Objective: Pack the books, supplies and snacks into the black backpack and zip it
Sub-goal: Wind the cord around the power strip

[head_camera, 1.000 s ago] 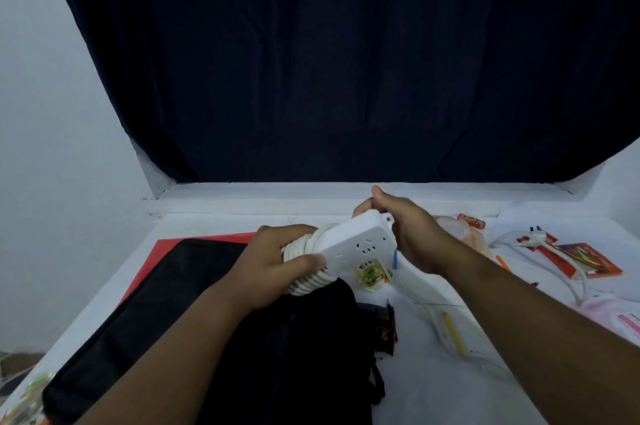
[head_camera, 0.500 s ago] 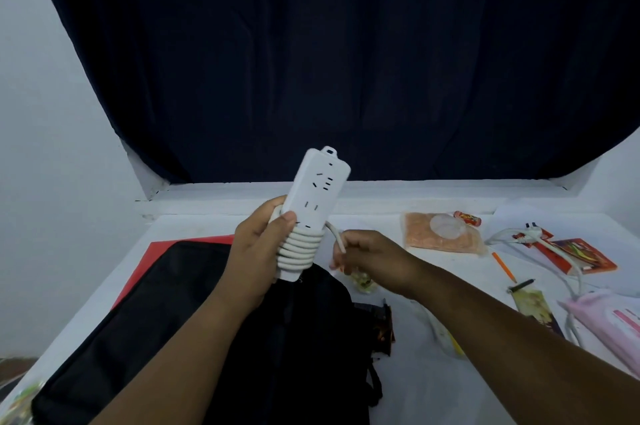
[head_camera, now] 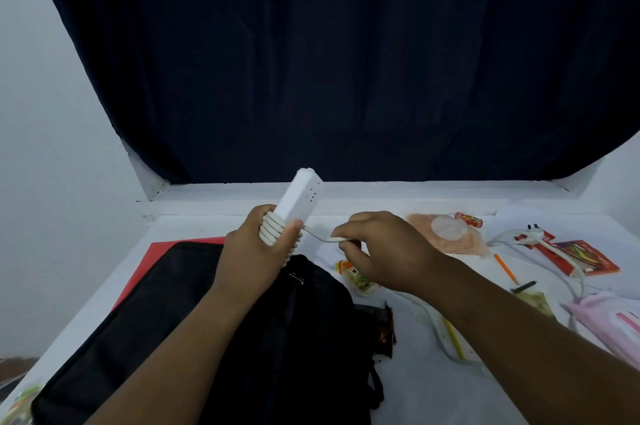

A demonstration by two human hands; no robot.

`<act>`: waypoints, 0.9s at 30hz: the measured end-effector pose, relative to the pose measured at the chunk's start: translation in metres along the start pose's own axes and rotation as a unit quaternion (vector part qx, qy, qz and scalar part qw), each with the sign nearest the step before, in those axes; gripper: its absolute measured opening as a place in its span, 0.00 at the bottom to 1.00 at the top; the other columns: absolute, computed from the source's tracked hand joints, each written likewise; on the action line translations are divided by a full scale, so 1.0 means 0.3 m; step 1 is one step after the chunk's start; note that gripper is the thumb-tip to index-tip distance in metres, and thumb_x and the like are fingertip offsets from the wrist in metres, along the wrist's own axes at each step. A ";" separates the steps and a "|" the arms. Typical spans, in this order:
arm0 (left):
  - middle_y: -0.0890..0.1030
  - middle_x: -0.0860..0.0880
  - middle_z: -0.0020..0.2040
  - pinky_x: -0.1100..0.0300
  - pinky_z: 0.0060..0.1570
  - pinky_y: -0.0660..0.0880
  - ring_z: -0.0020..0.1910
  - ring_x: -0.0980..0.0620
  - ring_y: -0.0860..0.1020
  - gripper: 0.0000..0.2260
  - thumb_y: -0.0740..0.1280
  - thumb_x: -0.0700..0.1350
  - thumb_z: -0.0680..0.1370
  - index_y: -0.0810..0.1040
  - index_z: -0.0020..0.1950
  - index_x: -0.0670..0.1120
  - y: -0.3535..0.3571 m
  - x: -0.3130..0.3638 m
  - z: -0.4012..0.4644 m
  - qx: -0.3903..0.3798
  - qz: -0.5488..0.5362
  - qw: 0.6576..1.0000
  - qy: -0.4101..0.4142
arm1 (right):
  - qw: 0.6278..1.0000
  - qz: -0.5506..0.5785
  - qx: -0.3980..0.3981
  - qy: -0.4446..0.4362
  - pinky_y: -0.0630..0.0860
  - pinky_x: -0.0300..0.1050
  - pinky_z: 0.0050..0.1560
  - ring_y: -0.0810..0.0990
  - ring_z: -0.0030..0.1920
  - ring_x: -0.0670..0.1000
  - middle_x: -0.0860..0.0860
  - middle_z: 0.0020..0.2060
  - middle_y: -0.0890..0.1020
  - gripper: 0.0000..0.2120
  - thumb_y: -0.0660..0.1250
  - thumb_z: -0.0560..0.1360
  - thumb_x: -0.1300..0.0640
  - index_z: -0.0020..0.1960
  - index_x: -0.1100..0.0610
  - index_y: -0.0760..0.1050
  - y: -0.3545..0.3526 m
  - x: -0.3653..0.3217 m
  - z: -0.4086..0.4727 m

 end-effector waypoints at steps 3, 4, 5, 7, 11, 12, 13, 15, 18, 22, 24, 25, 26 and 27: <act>0.83 0.58 0.45 0.61 0.40 0.81 0.42 0.60 0.81 0.17 0.72 0.63 0.73 0.75 0.57 0.60 0.018 0.013 -0.004 -0.064 0.079 0.994 0.045 | 0.998 0.019 0.031 -0.050 0.73 0.43 0.42 0.72 0.42 0.44 0.43 0.42 0.79 0.10 0.64 0.78 0.55 0.54 0.51 0.83 -0.057 -0.054 0.017; 0.82 0.57 0.45 0.63 0.40 0.80 0.42 0.60 0.80 0.17 0.72 0.62 0.73 0.75 0.57 0.60 0.026 0.021 -0.006 -0.089 0.085 0.991 0.057 | 0.997 0.029 0.040 -0.061 0.72 0.42 0.42 0.71 0.42 0.43 0.44 0.43 0.79 0.09 0.66 0.77 0.56 0.54 0.51 0.84 -0.068 -0.059 0.023; 0.82 0.57 0.45 0.63 0.40 0.80 0.42 0.59 0.80 0.17 0.73 0.62 0.73 0.75 0.58 0.60 0.033 0.026 -0.009 -0.114 0.091 0.987 0.065 | 0.996 0.044 0.049 -0.062 0.73 0.43 0.42 0.72 0.42 0.43 0.45 0.43 0.79 0.08 0.69 0.76 0.56 0.53 0.52 0.84 -0.077 -0.057 0.027; 0.82 0.58 0.45 0.61 0.41 0.80 0.43 0.58 0.80 0.20 0.74 0.63 0.70 0.74 0.59 0.61 0.045 0.028 -0.014 -0.151 0.116 0.979 0.075 | 0.993 0.080 0.068 -0.045 0.74 0.43 0.42 0.74 0.42 0.43 0.43 0.43 0.76 0.06 0.73 0.73 0.58 0.49 0.52 0.85 -0.092 -0.044 0.034; 0.82 0.58 0.44 0.54 0.43 0.81 0.41 0.58 0.81 0.29 0.77 0.68 0.63 0.75 0.59 0.61 0.056 0.049 -0.032 -0.154 0.122 0.976 0.090 | 0.990 0.101 0.096 -0.026 0.72 0.39 0.41 0.73 0.42 0.43 0.40 0.42 0.73 0.06 0.76 0.70 0.59 0.46 0.51 0.85 -0.109 -0.059 0.051; 0.83 0.58 0.43 0.53 0.42 0.81 0.40 0.58 0.81 0.28 0.77 0.68 0.63 0.76 0.58 0.61 0.057 0.062 -0.037 -0.148 0.117 0.977 0.097 | 0.989 0.105 0.099 -0.030 0.72 0.38 0.41 0.74 0.42 0.44 0.40 0.42 0.74 0.06 0.76 0.70 0.59 0.46 0.51 0.85 -0.108 -0.070 0.057; 0.83 0.58 0.42 0.53 0.42 0.80 0.40 0.58 0.81 0.26 0.77 0.68 0.63 0.76 0.56 0.60 0.058 0.073 -0.039 -0.137 0.114 0.978 0.105 | 0.988 0.109 0.102 -0.036 0.72 0.39 0.41 0.75 0.42 0.44 0.41 0.42 0.74 0.06 0.76 0.69 0.59 0.45 0.51 0.85 -0.110 -0.080 0.062; 0.83 0.57 0.41 0.51 0.40 0.80 0.38 0.57 0.81 0.22 0.76 0.67 0.66 0.77 0.54 0.59 0.051 0.086 -0.039 -0.115 0.112 0.980 0.115 | 0.986 0.118 0.114 -0.041 0.73 0.40 0.40 0.75 0.41 0.45 0.41 0.42 0.75 0.06 0.76 0.69 0.59 0.45 0.51 0.84 -0.116 -0.085 0.070; 0.82 0.56 0.39 0.50 0.38 0.80 0.37 0.56 0.81 0.16 0.75 0.63 0.70 0.78 0.51 0.57 0.040 0.097 -0.037 -0.103 0.115 0.980 0.123 | 0.979 0.134 0.151 -0.031 0.74 0.38 0.41 0.75 0.40 0.44 0.43 0.44 0.76 0.06 0.77 0.69 0.59 0.46 0.53 0.84 -0.138 -0.065 0.070; 0.83 0.54 0.41 0.47 0.41 0.81 0.39 0.53 0.82 0.10 0.77 0.55 0.72 0.80 0.49 0.56 0.019 0.097 -0.029 -0.107 0.046 0.988 0.099 | 0.969 0.084 0.230 -0.036 0.73 0.41 0.50 0.75 0.50 0.48 0.46 0.51 0.75 0.11 0.78 0.69 0.53 0.49 0.53 0.82 -0.152 -0.027 0.036; 0.84 0.53 0.42 0.46 0.42 0.81 0.40 0.52 0.83 0.09 0.77 0.52 0.72 0.81 0.49 0.55 0.008 0.089 -0.025 -0.112 0.017 0.990 0.084 | 0.972 0.134 0.194 0.021 0.72 0.39 0.55 0.74 0.55 0.44 0.42 0.56 0.73 0.17 0.77 0.70 0.48 0.56 0.47 0.78 -0.133 0.016 0.020; 0.84 0.53 0.42 0.46 0.42 0.82 0.40 0.52 0.83 0.08 0.77 0.50 0.72 0.82 0.48 0.54 0.004 0.085 -0.024 -0.114 0.006 0.991 0.075 | 0.970 0.183 0.142 0.067 0.74 0.38 0.53 0.76 0.53 0.42 0.40 0.55 0.74 0.20 0.76 0.71 0.47 0.60 0.43 0.74 -0.108 0.041 0.015; 0.84 0.52 0.42 0.48 0.42 0.82 0.40 0.52 0.83 0.07 0.77 0.49 0.73 0.82 0.48 0.53 0.000 0.079 -0.022 -0.113 -0.008 0.992 0.063 | 0.961 0.236 0.085 0.117 0.76 0.39 0.49 0.79 0.48 0.42 0.41 0.53 0.76 0.23 0.75 0.72 0.47 0.63 0.41 0.69 -0.074 0.065 0.005; 0.85 0.52 0.42 0.50 0.42 0.83 0.41 0.53 0.84 0.05 0.76 0.47 0.74 0.83 0.48 0.53 -0.008 0.073 -0.018 -0.108 -0.025 0.993 0.050 | 0.944 0.286 0.037 0.159 0.77 0.40 0.44 0.82 0.43 0.43 0.43 0.49 0.79 0.24 0.73 0.74 0.48 0.65 0.41 0.65 -0.040 0.088 -0.013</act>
Point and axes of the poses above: each hand's wrist, its own z-axis towards the middle knuckle, its own y-axis out of the palm, x = y × z, the point moved 7 cm from there along z, towards the middle knuckle
